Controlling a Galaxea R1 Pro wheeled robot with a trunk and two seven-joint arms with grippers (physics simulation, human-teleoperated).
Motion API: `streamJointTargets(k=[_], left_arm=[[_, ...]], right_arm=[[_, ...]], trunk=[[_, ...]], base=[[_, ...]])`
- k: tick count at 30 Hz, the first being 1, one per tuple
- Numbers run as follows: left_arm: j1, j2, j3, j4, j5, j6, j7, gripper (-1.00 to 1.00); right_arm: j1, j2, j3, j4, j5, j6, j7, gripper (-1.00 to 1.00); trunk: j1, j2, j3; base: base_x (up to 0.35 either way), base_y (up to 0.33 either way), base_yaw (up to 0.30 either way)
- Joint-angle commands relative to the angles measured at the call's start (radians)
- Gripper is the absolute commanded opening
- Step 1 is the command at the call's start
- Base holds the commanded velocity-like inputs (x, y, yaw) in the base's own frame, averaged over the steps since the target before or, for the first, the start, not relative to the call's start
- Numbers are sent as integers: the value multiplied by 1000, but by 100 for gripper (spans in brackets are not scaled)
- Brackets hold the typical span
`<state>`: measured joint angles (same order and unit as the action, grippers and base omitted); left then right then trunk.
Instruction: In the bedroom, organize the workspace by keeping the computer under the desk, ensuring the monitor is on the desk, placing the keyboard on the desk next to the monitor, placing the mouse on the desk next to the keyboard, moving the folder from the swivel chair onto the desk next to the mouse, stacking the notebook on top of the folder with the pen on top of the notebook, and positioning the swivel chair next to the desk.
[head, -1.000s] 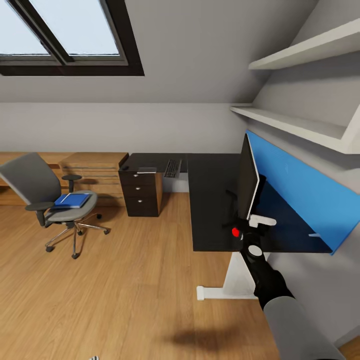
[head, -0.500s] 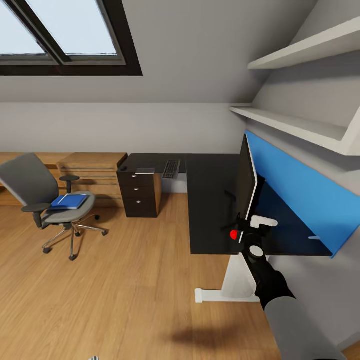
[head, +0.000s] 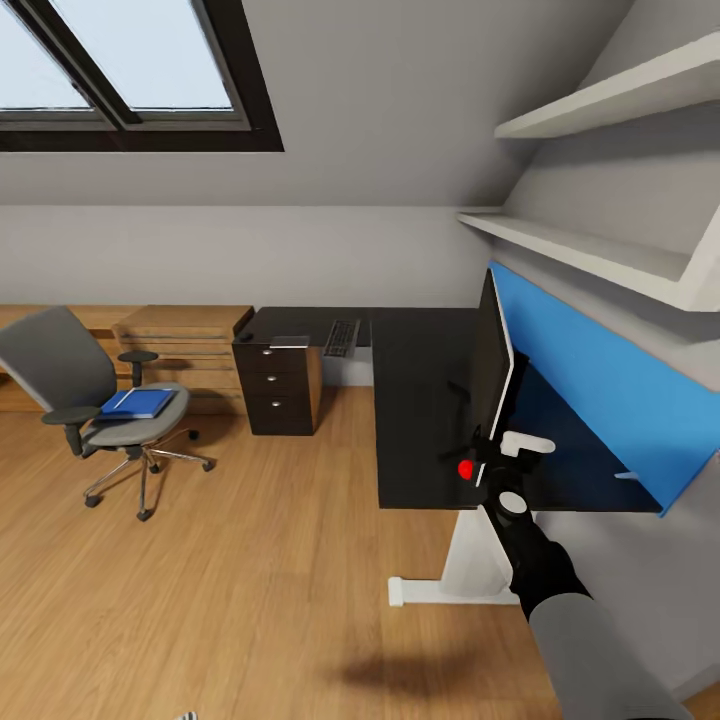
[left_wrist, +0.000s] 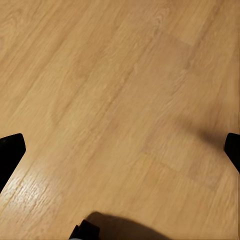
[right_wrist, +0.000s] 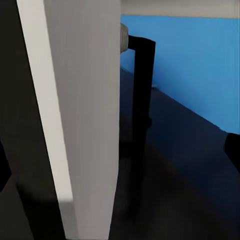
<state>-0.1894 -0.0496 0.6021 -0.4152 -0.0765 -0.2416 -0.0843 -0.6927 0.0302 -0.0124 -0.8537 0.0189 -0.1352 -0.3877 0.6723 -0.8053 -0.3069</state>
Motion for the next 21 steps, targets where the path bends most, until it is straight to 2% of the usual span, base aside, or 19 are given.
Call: streamJointTargets(k=[1,7,21], left_arm=[[-1,-1,8,-1,-8,-2,-6,100],[-1,-1,8,-1,-8,-2,-6,100],[-1,-1,8,-1,-8,-2,-6,100]], right_arm=[[-1,1,-1,1,1,-3,-2,100],[-1,1,-1,1,1,-3,-2,100],[-1,1,-1,1,2,-4,-2,100]], trunk=[[0,-1,-1],[0,-1,-1],[0,-1,-1]], base=[[0,-168,0],[0,-157,0],[0,-25,0]])
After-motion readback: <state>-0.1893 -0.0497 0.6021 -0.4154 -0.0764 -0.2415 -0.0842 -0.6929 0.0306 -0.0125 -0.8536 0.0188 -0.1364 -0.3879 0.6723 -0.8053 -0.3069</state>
